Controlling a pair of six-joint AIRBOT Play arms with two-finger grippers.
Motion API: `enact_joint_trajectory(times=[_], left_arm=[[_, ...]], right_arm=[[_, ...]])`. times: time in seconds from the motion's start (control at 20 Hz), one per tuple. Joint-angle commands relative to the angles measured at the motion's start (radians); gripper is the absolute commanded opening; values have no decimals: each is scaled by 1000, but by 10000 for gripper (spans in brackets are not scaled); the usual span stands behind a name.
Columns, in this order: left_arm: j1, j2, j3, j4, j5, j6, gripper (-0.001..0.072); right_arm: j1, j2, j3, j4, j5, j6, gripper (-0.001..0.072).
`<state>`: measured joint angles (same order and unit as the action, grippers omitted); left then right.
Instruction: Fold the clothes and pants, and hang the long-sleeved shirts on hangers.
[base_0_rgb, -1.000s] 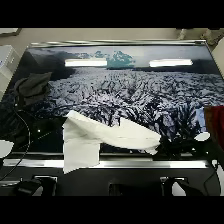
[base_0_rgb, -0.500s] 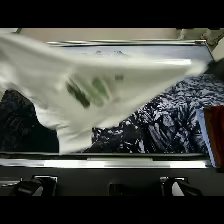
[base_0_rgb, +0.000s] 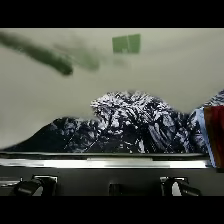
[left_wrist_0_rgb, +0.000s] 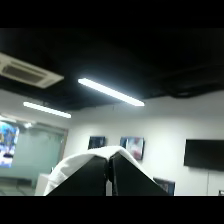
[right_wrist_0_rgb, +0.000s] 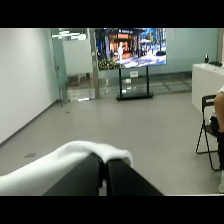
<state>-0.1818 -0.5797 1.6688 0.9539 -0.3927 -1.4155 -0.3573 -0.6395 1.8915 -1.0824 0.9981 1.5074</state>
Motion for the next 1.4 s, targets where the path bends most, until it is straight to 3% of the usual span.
enact_joint_trajectory(times=[0.0,0.1,0.25,0.35,0.55,0.65,0.8,1.0,1.05,1.1,1.15,1.2,1.25,1.35], left_arm=[[0,-15,30,24,41,10,20],[2,-53,30,98,-50,6,19],[2,-193,21,267,-326,-144,20],[2,-327,-32,352,-450,-148,21],[2,-637,-188,416,-473,-149,21],[2,-793,-200,415,-479,-222,22],[2,-946,-200,344,-479,-391,21],[3,-1012,-200,171,-483,-396,25],[12,-1006,-192,167,-493,-395,59],[38,-997,-168,169,-539,-384,201],[77,-986,-135,170,-615,-346,397],[135,-976,-96,180,-730,-289,537],[203,-967,-64,195,-862,-243,541],[331,-951,-71,254,-1098,-207,539]], right_arm=[[0,7,14,-31,-63,34,37],[0,-24,13,-37,27,46,37],[0,-183,-5,-45,410,67,37],[0,-333,-114,-45,544,75,37],[0,-637,-400,-1,319,97,37],[1,-779,-442,104,243,146,37],[21,-932,-443,256,250,164,37],[102,-999,-443,201,222,158,38],[104,-995,-435,195,209,146,39],[88,-988,-410,178,217,135,51],[55,-978,-369,140,252,126,202],[14,-962,-330,83,299,111,444],[-36,-943,-295,1,366,86,637],[-138,-907,-303,-161,521,94,554]])
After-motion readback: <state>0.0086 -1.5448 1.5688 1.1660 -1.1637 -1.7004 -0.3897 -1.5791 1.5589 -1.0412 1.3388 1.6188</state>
